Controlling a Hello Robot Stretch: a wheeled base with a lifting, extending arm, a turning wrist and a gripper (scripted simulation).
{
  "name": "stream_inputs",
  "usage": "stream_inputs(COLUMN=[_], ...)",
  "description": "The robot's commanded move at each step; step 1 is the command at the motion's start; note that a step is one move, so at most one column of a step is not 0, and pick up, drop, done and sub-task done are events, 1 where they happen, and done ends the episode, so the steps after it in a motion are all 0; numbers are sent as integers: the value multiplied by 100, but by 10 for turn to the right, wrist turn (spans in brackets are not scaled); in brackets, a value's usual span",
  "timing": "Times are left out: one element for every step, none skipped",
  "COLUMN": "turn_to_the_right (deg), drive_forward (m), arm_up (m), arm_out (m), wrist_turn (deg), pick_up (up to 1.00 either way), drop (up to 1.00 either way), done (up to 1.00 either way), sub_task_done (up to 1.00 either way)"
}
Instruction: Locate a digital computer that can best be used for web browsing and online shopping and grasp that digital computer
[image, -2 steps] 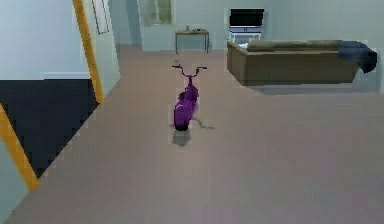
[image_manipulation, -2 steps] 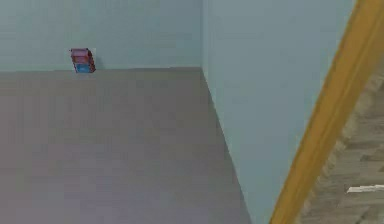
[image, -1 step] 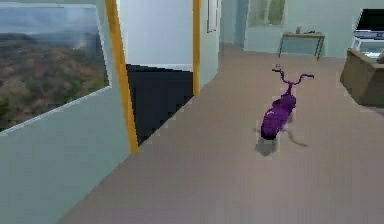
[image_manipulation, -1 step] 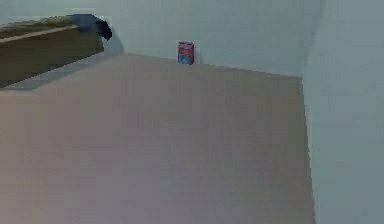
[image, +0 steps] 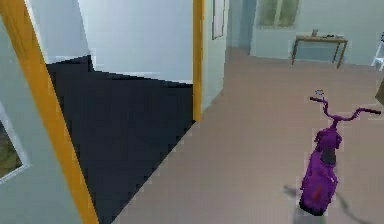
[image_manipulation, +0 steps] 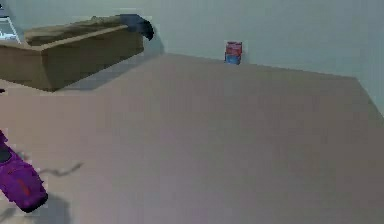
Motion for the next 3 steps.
stream_inputs(turn_to_the_right=[-30,0,-300], drive_forward=[0,80,0], arm_up=[0,0,0], arm_out=[0,0,0], wrist_turn=[0,0,0], pick_up=[0,0,0], drop=[0,0,0], done=[0,0,0], sub_task_done=[0,0,0])
